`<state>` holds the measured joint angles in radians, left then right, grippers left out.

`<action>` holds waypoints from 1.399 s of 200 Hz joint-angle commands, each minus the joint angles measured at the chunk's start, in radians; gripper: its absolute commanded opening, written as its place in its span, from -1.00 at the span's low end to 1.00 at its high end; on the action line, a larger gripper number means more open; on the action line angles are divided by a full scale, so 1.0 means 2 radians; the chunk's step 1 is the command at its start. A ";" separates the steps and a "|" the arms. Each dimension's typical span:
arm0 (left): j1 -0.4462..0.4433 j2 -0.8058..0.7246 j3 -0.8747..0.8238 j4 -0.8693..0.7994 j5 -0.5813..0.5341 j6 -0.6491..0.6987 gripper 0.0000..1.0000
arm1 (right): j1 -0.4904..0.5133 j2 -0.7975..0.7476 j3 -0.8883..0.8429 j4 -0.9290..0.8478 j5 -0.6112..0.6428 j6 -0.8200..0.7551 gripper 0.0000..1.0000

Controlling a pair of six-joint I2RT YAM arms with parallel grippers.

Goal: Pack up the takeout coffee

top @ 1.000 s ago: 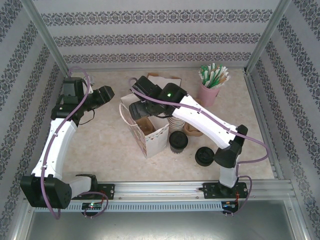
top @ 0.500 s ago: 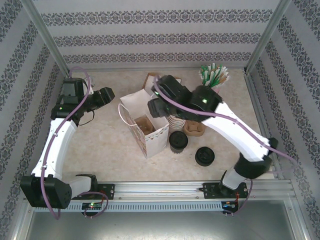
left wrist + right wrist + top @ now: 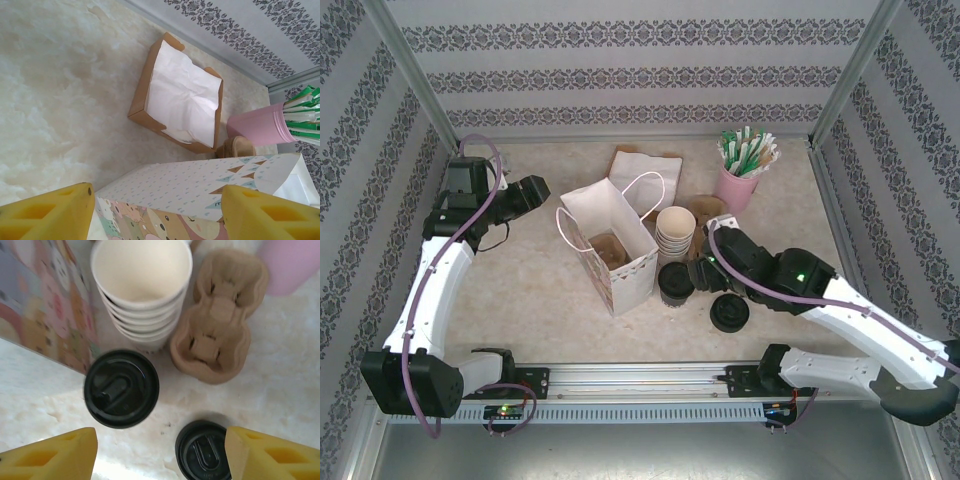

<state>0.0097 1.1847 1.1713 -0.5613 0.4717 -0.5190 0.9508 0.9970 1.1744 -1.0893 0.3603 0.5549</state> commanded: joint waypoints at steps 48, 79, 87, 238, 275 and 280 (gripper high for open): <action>0.004 -0.027 -0.017 -0.004 0.000 0.016 0.39 | -0.027 0.042 -0.093 0.104 -0.083 0.019 0.08; 0.005 -0.038 -0.028 -0.005 -0.002 0.015 0.39 | -0.033 0.029 -0.135 0.125 -0.098 0.052 -0.16; 0.004 -0.039 -0.031 -0.005 -0.001 0.013 0.39 | -0.033 0.021 -0.147 0.130 -0.100 0.059 -0.19; 0.005 -0.043 -0.036 -0.005 0.000 0.012 0.40 | -0.051 0.063 -0.145 0.175 -0.112 0.055 0.00; 0.004 -0.042 -0.037 -0.005 0.000 0.012 0.40 | -0.049 0.062 -0.148 0.181 -0.123 0.018 0.16; 0.004 -0.041 -0.037 -0.004 0.000 0.012 0.40 | -0.049 0.060 -0.150 0.184 -0.123 0.011 0.20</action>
<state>0.0097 1.1172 1.1034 -0.5655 0.4709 -0.5121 0.8593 1.1236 0.8646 -0.7361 0.1299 0.6529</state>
